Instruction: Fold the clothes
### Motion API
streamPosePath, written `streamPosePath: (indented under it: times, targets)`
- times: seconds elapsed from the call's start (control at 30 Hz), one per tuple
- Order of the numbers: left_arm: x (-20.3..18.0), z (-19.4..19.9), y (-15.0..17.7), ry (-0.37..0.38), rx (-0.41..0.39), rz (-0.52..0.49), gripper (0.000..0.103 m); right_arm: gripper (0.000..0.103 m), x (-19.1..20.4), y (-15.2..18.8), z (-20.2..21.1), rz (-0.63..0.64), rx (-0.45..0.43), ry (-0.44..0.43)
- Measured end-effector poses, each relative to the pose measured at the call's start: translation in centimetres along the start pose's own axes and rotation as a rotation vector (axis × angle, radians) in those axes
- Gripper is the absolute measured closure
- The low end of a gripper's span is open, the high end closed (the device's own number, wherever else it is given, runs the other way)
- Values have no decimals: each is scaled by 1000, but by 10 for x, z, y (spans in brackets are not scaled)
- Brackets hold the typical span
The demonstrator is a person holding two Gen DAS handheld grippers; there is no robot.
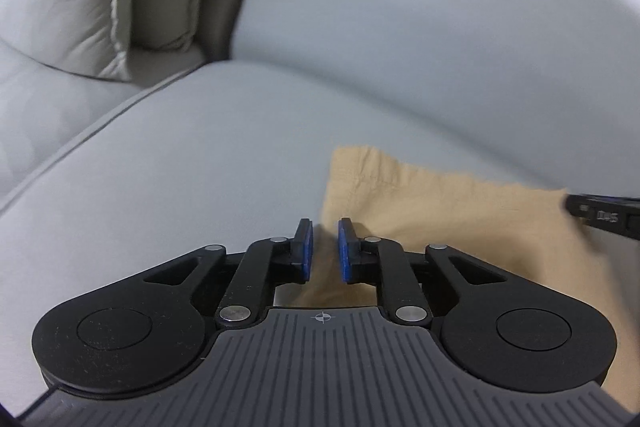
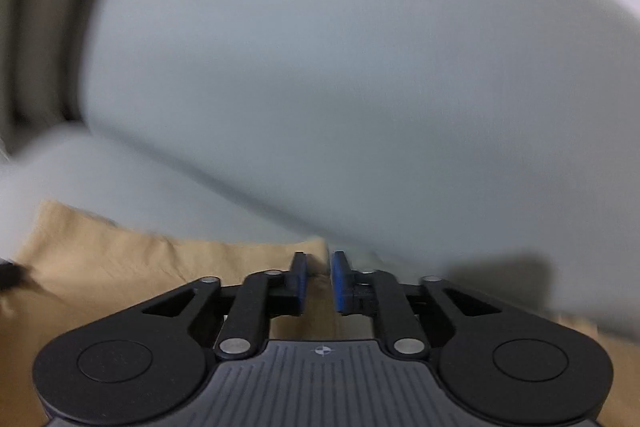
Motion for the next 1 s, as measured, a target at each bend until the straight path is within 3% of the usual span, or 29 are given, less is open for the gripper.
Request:
streamPosePath:
  times: [0.03, 0.07, 0.17, 0.23, 0.3, 0.37, 0.4, 0.43, 0.5, 0.57, 0.6, 0.67, 0.77, 0.83, 0.9, 1.0]
  targets:
    - [5, 8, -7, -8, -34, 40, 64, 57, -4, -4, 6, -33, -8, -1]
    - [11, 17, -15, -15, -72, 85, 62, 52, -9, -7, 13, -65, -15, -1]
    - [20, 39, -35, 7, -161, 175, 60, 49, -27, -20, 50, -145, -59, -50]
    - [17, 47, -40, 38, -179, 168, 60, 41, -39, -24, 81, -170, -73, -85]
    - [7, 53, -44, 95, -173, 137, 60, 41, -54, -19, 123, -196, -76, -124]
    - [-11, 67, -39, 197, -124, 107, 63, 51, -62, -6, 154, -208, -37, -161]
    - [-17, 73, -36, 229, -103, 94, 72, 81, -65, 5, 172, -213, -4, -187]
    - [-33, 81, -29, 277, -47, 26, 88, 101, -61, 15, 181, -185, 18, -198]
    - [-61, 95, -15, 341, 48, -109, 98, 102, -53, 36, 197, -130, 62, -219]
    - [-87, 115, 20, 319, 142, -271, 98, 102, -41, 68, 213, -64, 68, -243]
    - [-92, 119, 31, 299, 167, -300, 98, 102, -34, 87, 211, -46, 86, -244]
    - [-98, 114, 78, 233, 269, -396, 98, 103, -40, 113, 201, 8, 157, -173]
    - [-103, 125, 96, 228, 190, -531, 97, 103, -61, 125, 197, -87, 183, -132]
    - [-98, 133, 84, 207, 193, -503, 94, 100, -64, 110, 220, -100, 178, -130]
    - [-87, 152, 71, 198, 203, -454, 92, 89, -64, 100, 243, -85, 157, -151]
    - [-79, 184, 62, 213, 239, -444, 88, 89, -62, 100, 282, -69, 124, -191]
Point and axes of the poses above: each gripper's, at about its wrist camera, not at the fingertips, and z roughly against the way its jaws point, x to its left, y to its underside, the point moved 1 cm from there along -z, roughly the way its jaws point, and after that the axes turned 13 degrees about -x, right-handed, at the moved point
